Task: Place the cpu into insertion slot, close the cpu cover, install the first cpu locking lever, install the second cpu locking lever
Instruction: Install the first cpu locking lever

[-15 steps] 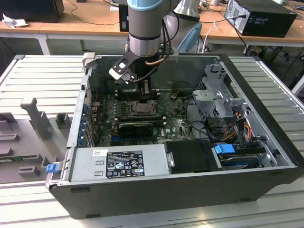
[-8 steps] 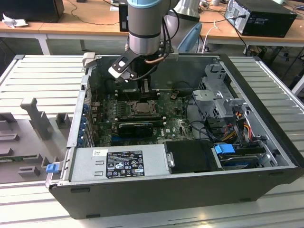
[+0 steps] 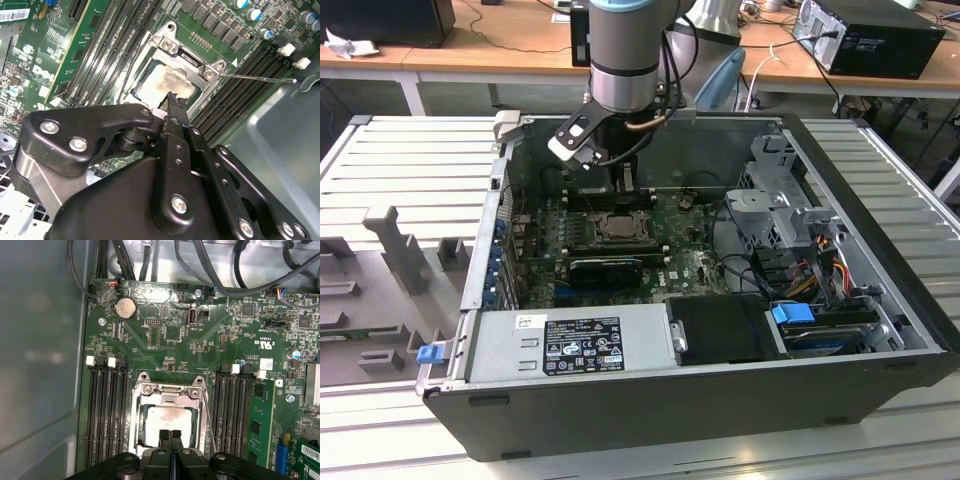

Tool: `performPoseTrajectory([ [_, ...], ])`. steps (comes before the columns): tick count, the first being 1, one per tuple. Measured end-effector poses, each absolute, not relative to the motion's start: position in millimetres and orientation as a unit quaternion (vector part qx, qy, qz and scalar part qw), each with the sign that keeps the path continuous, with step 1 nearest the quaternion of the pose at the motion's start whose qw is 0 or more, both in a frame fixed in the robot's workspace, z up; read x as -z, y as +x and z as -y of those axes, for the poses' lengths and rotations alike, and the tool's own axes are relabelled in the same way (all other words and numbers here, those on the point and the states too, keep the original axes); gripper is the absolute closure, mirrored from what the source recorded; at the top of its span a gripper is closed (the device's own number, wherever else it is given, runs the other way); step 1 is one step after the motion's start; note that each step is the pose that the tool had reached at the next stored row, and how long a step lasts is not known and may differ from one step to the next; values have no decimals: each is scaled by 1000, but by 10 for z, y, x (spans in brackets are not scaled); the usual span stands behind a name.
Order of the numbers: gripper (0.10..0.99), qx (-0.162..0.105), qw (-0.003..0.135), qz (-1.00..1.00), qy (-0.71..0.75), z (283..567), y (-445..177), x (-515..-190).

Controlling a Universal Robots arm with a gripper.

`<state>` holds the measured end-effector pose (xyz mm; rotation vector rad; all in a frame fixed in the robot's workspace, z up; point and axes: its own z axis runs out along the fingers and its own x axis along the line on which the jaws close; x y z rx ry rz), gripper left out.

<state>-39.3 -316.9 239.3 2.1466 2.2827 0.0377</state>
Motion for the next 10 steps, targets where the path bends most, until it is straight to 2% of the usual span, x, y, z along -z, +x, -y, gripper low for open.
performPoseTrajectory([
  [10, 980, -12, 4, -728, 685, 3169, -393, -2603],
])
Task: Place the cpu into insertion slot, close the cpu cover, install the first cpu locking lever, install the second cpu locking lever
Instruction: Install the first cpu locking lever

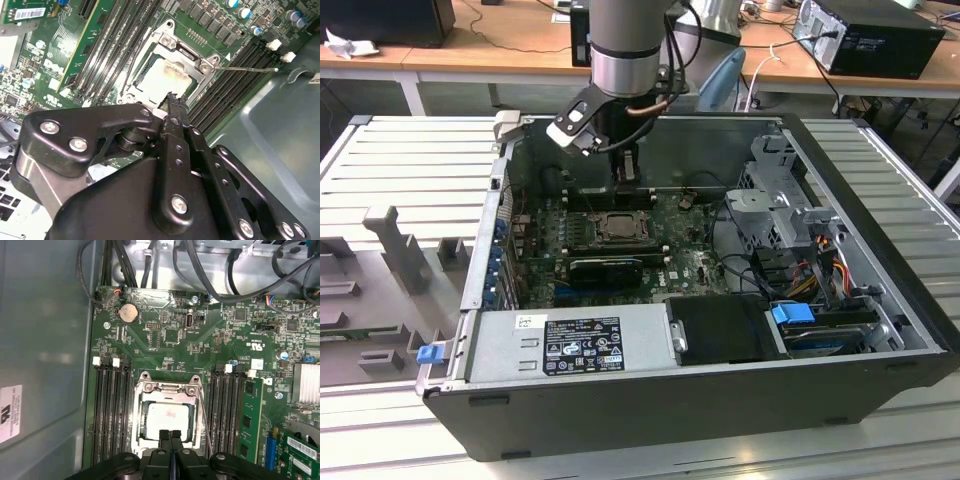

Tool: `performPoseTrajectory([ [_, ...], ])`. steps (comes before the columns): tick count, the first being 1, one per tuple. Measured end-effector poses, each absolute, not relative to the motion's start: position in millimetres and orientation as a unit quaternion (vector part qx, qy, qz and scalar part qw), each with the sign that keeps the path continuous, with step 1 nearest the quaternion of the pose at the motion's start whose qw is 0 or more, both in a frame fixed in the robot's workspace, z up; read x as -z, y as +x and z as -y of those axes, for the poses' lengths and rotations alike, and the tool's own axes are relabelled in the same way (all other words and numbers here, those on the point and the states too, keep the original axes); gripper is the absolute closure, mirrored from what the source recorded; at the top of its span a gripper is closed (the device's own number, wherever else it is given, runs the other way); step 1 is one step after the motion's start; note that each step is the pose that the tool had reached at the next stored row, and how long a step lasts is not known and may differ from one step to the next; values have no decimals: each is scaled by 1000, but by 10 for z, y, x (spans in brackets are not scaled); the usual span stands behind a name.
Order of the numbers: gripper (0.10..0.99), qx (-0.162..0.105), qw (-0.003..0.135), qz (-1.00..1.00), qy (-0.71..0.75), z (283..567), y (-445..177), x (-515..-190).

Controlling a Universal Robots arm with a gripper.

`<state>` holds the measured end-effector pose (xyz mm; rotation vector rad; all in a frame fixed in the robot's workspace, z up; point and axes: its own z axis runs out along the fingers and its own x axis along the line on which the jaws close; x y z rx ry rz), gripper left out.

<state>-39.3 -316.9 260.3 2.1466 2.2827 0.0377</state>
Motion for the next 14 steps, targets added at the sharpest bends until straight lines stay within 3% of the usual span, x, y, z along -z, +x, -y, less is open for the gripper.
performPoseTrajectory([
  [14, 980, -12, 3, -761, 648, 3169, -393, -2763],
])
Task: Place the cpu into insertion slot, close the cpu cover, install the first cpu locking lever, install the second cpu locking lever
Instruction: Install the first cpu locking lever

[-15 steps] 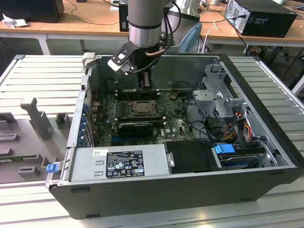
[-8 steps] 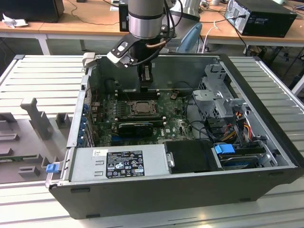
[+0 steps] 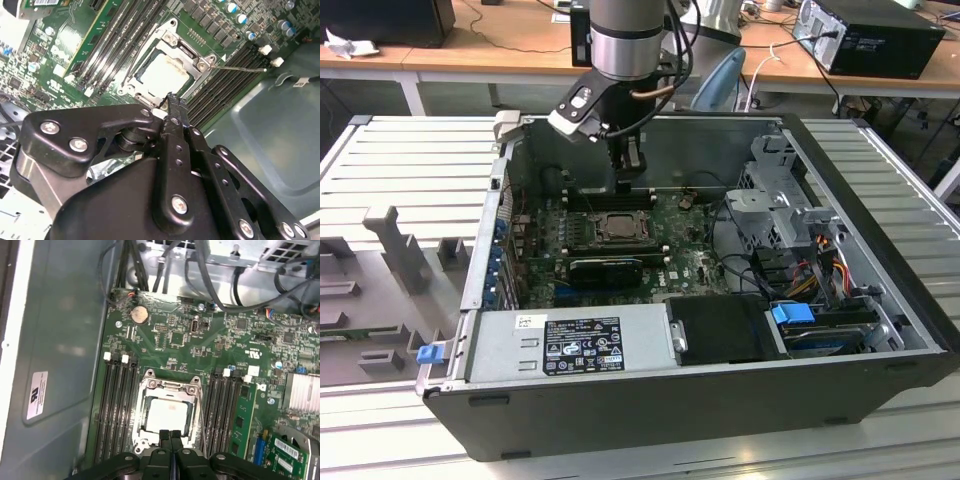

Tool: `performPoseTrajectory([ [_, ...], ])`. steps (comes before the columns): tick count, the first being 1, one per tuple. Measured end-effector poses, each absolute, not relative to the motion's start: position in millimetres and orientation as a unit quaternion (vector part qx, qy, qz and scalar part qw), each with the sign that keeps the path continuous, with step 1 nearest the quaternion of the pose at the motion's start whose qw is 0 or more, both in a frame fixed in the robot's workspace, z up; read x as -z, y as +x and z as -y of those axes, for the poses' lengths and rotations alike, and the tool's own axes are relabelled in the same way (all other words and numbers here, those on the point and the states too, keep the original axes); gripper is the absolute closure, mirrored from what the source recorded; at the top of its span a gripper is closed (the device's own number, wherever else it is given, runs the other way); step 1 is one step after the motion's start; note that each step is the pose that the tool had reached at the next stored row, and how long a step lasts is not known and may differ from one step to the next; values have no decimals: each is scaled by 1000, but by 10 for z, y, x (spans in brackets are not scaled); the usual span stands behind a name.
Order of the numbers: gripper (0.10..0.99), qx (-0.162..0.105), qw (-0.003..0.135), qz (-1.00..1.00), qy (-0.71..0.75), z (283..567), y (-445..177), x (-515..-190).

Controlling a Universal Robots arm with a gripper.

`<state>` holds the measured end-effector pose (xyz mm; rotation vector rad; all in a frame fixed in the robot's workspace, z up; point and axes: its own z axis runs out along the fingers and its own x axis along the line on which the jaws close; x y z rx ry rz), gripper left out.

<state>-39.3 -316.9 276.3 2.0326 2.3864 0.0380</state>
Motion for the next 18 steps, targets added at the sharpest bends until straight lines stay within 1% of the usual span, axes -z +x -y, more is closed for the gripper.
performPoseTrajectory([
  [8, 980, -12, 3, -773, 634, 3169, -393, -2763],
  [18, 980, -12, 1, -834, 551, 3169, -392, -2760],
])
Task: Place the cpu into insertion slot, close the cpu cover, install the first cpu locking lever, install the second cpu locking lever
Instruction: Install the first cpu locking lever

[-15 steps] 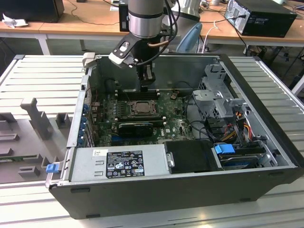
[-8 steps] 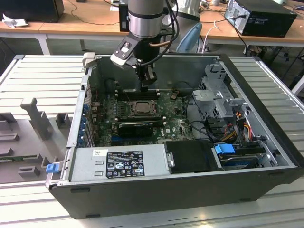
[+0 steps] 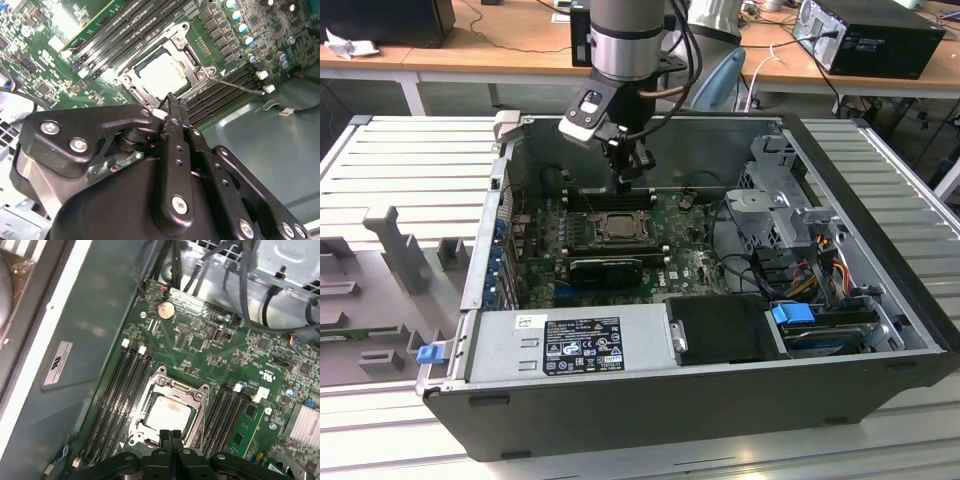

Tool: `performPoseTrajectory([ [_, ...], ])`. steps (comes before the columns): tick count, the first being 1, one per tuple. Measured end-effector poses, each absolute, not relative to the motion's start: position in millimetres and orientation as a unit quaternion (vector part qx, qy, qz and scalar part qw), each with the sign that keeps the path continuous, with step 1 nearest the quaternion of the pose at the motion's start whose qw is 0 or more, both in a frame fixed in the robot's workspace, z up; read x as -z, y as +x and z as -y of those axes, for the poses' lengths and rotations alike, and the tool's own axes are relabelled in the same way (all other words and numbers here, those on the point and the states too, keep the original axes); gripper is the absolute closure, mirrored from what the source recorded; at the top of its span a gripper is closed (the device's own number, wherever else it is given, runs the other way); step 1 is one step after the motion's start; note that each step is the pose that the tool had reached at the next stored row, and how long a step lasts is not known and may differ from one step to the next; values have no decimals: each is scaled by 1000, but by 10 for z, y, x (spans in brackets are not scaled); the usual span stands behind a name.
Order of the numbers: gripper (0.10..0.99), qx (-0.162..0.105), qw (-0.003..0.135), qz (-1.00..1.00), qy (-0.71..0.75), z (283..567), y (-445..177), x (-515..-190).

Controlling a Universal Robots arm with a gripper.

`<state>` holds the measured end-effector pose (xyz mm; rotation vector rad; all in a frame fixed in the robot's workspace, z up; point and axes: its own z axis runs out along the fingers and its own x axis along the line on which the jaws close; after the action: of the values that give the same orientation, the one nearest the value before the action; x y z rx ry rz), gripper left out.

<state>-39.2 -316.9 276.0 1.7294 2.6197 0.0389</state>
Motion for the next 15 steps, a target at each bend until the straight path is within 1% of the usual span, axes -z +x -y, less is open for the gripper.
performPoseTrajectory([
  [15, 980, -12, -1, -911, 412, 3169, -393, -2752],
])
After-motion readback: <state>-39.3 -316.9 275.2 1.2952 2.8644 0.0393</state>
